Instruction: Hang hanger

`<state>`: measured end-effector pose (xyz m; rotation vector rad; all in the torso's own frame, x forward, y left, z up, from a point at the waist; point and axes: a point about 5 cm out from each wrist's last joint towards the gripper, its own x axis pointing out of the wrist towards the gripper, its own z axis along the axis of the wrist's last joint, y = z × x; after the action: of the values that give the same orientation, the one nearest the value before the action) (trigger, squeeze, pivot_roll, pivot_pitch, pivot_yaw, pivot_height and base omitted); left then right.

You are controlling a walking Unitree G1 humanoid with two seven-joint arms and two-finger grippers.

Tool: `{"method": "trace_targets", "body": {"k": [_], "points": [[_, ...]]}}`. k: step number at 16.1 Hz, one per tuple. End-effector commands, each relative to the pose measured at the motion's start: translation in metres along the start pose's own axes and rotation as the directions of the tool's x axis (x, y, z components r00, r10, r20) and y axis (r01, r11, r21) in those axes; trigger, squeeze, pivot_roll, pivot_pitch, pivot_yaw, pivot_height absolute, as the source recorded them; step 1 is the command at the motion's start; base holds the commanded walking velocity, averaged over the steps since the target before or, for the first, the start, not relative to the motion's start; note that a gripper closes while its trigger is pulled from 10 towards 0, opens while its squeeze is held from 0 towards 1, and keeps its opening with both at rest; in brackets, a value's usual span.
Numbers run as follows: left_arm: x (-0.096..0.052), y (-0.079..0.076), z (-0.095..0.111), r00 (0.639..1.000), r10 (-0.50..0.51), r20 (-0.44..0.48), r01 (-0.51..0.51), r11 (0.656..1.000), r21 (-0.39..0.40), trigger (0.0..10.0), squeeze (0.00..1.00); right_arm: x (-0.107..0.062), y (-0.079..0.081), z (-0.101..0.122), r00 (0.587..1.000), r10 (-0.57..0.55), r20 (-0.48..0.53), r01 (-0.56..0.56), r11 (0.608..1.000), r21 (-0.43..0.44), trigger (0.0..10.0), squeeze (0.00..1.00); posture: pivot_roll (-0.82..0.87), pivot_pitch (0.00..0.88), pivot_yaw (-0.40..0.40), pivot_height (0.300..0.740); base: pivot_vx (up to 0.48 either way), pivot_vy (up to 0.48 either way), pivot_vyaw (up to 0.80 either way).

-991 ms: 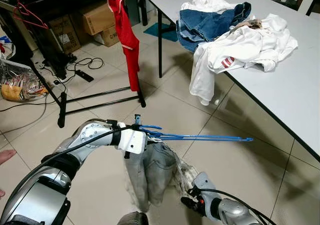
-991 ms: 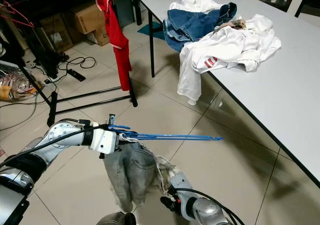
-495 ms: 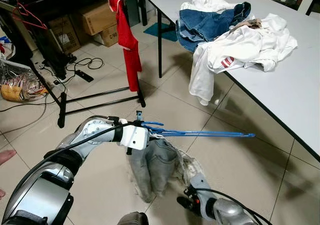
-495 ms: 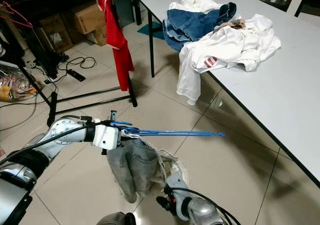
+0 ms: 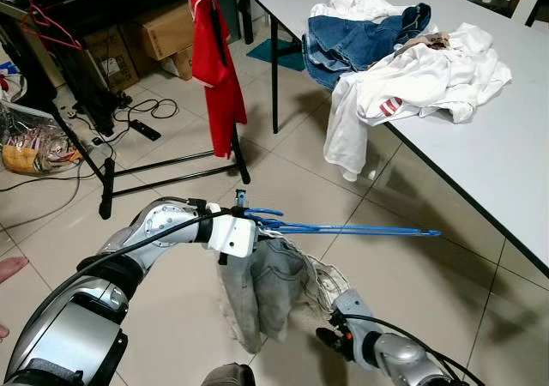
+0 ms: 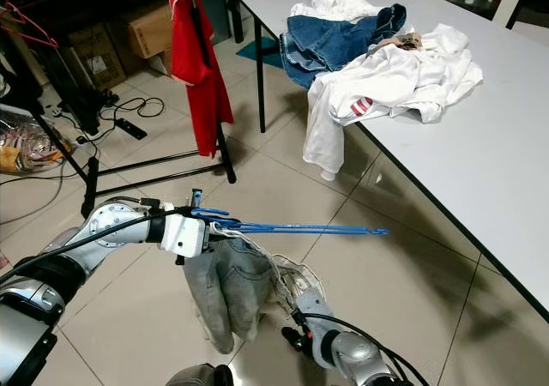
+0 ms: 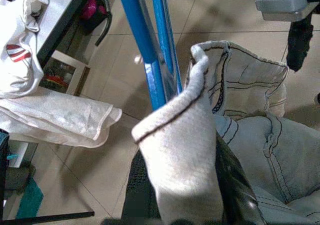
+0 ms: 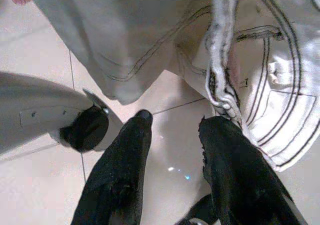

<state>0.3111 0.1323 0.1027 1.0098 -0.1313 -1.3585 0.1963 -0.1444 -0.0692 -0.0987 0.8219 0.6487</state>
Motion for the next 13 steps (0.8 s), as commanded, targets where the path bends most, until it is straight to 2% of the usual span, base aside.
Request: {"method": "trace_targets", "body": {"k": [1, 4, 9, 13], "points": [[-0.003, 0.006, 0.002, 1.0, 0.024, 0.008, -0.024, 0.999, 0.026, 0.0, 0.0, -0.005, -0.009, 0.006, 0.998, -0.024, 0.062, 0.022, 0.999, 0.04, 10.0, 0.0, 0.02, 0.0, 0.096, 0.74, 0.0, 0.0, 0.0], [-0.001, 0.005, 0.001, 1.0, 0.02, 0.005, -0.02, 1.0, 0.021, 0.0, 0.0, -0.011, -0.019, 0.002, 0.996, -0.067, 0.058, 0.064, 0.997, 0.05, 10.0, 0.0, 0.02, 0.0, 0.097, 0.74, 0.0, 0.0, 0.0], [0.0, 0.006, 0.001, 1.0, 0.022, 0.001, -0.022, 1.0, 0.019, 0.0, 0.0, -0.003, -0.006, 0.005, 0.998, -0.018, 0.066, 0.015, 0.998, 0.053, 10.0, 0.0, 0.02, 0.0, 0.098, 0.74, 0.0, 0.0, 0.0], [-0.003, 0.007, 0.0, 1.0, 0.028, -0.005, -0.028, 0.999, 0.021, 0.0, 0.0, -0.001, -0.002, 0.006, 0.998, 0.006, 0.064, -0.009, 0.999, 0.046, 10.0, 0.0, 0.02, 0.0, 0.098, 0.74, 0.0, 0.0, 0.0]]}}
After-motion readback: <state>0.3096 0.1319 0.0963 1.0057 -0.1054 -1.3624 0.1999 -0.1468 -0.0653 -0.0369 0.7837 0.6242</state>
